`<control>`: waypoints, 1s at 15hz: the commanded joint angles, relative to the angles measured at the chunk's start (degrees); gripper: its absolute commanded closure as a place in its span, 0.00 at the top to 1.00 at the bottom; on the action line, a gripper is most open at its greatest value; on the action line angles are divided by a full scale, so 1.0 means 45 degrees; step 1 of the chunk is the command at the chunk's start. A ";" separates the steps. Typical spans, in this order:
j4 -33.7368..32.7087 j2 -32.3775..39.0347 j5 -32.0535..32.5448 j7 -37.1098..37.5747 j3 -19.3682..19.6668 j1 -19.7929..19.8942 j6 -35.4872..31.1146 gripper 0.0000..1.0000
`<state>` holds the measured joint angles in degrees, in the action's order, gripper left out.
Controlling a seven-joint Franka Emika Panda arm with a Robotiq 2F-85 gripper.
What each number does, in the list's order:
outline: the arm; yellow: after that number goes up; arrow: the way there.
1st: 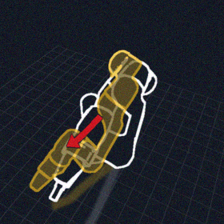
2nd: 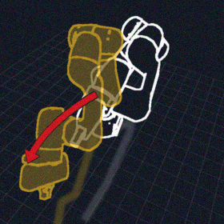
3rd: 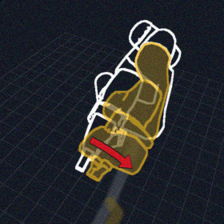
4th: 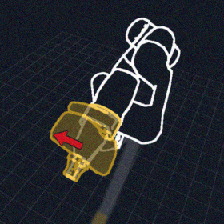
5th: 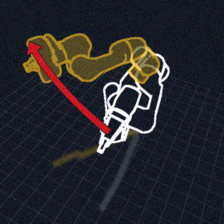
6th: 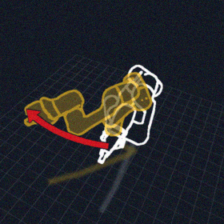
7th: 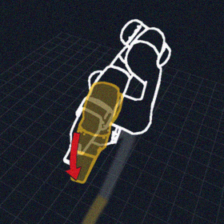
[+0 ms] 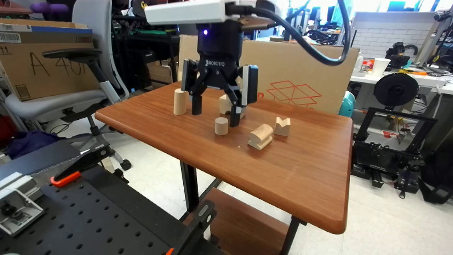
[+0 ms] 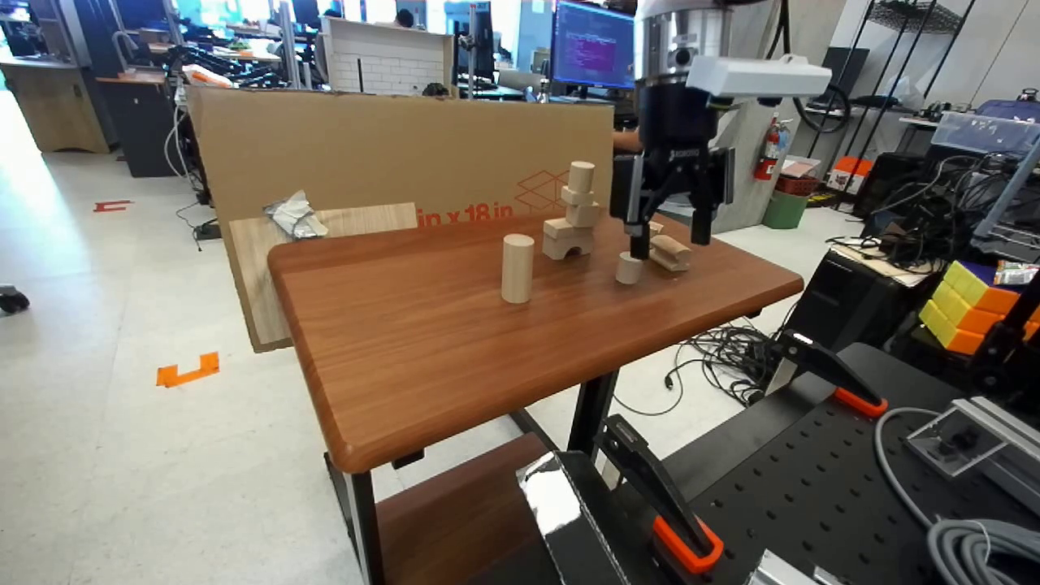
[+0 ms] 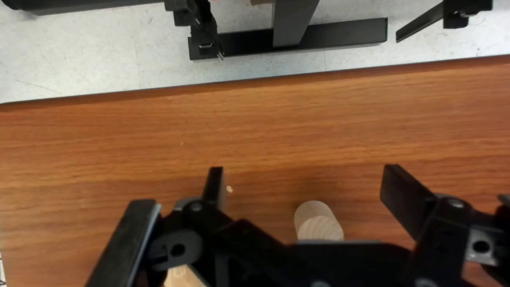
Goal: Put the small wooden cylinder on the big wooden cylinder
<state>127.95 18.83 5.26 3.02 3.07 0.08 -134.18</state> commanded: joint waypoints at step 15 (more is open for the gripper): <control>-0.1104 0.1555 0.0829 0.0294 0.0059 -0.0519 -0.1182 0.29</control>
<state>122.25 26.82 7.99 4.48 3.17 -2.00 -138.45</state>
